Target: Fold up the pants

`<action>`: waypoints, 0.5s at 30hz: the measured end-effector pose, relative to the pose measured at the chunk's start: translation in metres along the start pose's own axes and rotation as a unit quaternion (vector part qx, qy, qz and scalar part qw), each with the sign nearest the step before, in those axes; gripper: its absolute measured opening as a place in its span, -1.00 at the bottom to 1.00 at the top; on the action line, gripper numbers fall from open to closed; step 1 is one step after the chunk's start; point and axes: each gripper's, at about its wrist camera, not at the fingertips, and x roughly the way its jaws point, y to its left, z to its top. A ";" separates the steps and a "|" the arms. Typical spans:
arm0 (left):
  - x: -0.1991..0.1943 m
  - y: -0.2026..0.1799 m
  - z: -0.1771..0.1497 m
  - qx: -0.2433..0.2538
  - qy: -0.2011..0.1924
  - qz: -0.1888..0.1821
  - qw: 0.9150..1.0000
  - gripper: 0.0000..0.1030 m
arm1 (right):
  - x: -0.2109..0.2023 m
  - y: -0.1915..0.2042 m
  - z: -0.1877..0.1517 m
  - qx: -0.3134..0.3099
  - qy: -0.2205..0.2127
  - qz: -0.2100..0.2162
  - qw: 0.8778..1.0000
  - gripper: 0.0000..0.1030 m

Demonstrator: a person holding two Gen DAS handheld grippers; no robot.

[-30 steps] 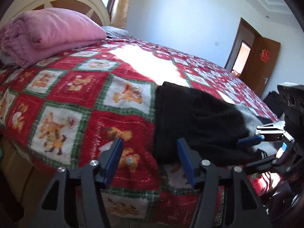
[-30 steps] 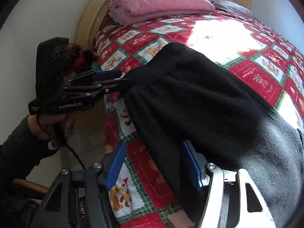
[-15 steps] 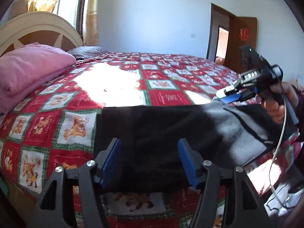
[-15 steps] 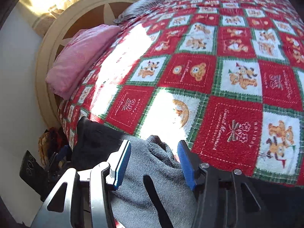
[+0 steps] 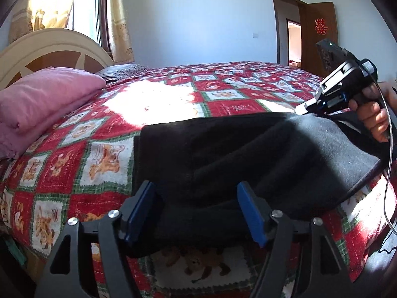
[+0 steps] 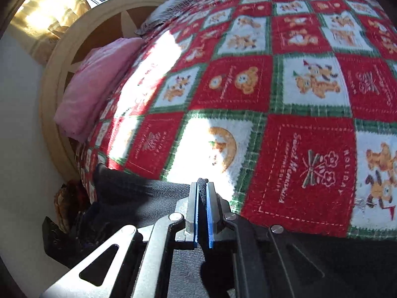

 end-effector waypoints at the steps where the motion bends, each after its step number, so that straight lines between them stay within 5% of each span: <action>1: -0.001 0.001 0.001 -0.002 0.002 -0.001 1.000 0.41 | -0.005 -0.003 0.000 0.012 -0.003 0.011 1.000 -0.78; 2: -0.003 0.003 0.002 -0.008 0.005 0.000 1.000 0.41 | -0.010 -0.007 -0.001 0.029 -0.003 0.017 0.999 -0.67; 4: -0.008 0.004 0.007 -0.017 0.004 0.006 1.000 0.41 | -0.030 -0.012 -0.003 0.036 -0.023 0.004 0.999 0.01; 9: -0.020 -0.008 0.023 -0.024 -0.016 -0.015 0.999 0.53 | -0.100 -0.035 -0.023 -0.009 -0.067 -0.062 0.996 0.03; 15: -0.020 -0.058 0.047 0.024 -0.019 -0.062 0.998 0.53 | -0.206 -0.104 -0.064 0.040 -0.130 -0.100 0.986 0.03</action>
